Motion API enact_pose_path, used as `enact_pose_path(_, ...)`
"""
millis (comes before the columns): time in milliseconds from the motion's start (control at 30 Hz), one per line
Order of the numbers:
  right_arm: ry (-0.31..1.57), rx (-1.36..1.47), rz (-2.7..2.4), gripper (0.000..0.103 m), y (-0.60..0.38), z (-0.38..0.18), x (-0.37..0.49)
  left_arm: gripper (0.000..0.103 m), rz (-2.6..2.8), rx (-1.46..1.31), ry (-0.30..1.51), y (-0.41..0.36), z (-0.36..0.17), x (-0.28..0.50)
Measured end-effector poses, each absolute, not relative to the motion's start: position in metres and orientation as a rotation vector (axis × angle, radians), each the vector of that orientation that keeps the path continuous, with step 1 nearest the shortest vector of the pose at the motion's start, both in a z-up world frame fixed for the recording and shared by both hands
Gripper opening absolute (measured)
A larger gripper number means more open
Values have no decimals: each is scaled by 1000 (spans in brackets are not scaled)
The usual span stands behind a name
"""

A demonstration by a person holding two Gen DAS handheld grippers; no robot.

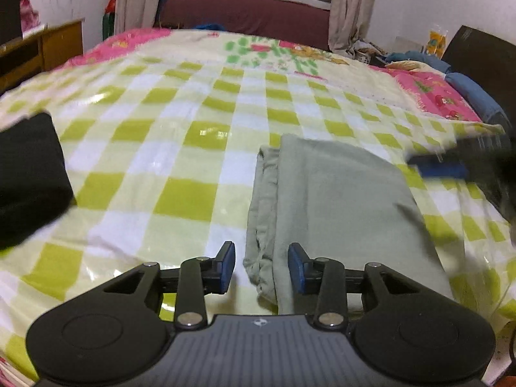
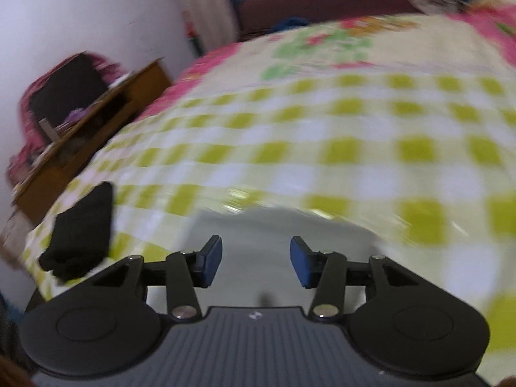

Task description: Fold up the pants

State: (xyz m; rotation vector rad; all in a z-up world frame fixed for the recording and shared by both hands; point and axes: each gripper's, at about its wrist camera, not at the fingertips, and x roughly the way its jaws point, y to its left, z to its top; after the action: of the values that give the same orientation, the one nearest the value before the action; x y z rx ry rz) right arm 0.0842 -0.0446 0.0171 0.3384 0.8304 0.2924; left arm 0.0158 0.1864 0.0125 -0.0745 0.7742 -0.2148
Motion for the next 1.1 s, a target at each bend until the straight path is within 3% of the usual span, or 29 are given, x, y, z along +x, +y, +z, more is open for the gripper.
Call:
enact_pose_path(367, 922, 512, 331, 50, -61, -34, 65, 55, -182, 57, 701, 165, 39, 18)
enact_pose_path(633, 939, 585, 320, 50, -72, -45, 56, 65, -223, 127, 841, 143, -14, 41)
enact_pose_path(867, 928, 547, 333, 50, -61, -44, 55, 66, -216, 133, 771, 148, 5, 31)
enact_pose_path(1100, 930, 557, 326, 52, -63, -43, 56, 67, -221, 101, 823, 153, -12, 39)
